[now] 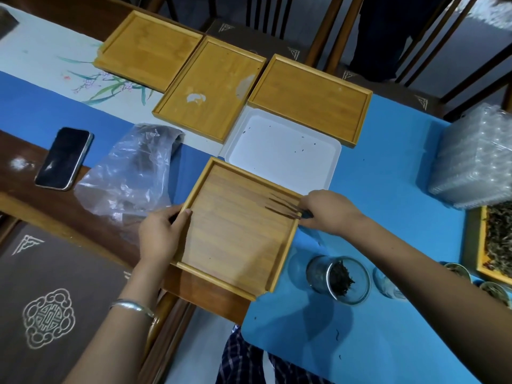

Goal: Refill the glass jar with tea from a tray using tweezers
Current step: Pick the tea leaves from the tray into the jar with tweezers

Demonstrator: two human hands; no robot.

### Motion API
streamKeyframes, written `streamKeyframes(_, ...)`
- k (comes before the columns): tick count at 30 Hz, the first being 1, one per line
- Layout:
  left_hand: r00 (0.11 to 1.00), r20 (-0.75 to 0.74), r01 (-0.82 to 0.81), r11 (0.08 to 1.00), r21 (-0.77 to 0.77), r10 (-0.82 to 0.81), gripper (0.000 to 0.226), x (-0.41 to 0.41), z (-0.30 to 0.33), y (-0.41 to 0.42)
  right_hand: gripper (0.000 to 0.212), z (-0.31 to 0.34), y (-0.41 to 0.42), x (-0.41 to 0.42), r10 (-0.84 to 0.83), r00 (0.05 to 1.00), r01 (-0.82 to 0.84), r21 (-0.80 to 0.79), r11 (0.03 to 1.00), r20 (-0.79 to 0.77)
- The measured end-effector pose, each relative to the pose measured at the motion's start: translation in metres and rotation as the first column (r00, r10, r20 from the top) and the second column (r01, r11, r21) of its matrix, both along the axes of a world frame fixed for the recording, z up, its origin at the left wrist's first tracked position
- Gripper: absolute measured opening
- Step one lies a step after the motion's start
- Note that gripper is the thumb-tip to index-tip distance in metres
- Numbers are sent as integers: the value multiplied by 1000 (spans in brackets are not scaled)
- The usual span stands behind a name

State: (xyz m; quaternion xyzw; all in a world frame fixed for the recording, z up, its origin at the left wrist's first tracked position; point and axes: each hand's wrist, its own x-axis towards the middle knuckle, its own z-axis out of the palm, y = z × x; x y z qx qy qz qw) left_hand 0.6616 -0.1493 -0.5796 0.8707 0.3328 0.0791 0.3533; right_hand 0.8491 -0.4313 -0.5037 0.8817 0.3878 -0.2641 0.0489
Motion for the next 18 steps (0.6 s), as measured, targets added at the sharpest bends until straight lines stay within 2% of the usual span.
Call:
streamKeyframes(2, 999, -10, -38, 997, 61, 39, 25, 2, 2, -7, 22, 2, -1, 1, 10, 1000, -10, 8, 1000, -23)
streamKeyframes(5, 996, -74, -55, 997, 47, 59, 26, 3, 5, -11, 24, 6, -6, 3, -13, 999, 14, 25, 1000, -44)
streamKeyframes(8, 992, -119, -58, 997, -44, 53, 32, 7, 13, -10, 21, 18, -13, 13, -78, 996, 83, 108, 991, -45)
streamKeyframes(11, 997, -45, -65, 982, -177, 58, 42, 18, 24, -8, 16, 30, -24, 31, -134, 990, 139, 184, 973, -37)
streamKeyframes(18, 998, -16, -67, 966, -249, 65, 32, 36, 31, -9, 26, 13, -53, 59, -396, 915, 402, 255, 880, -78)
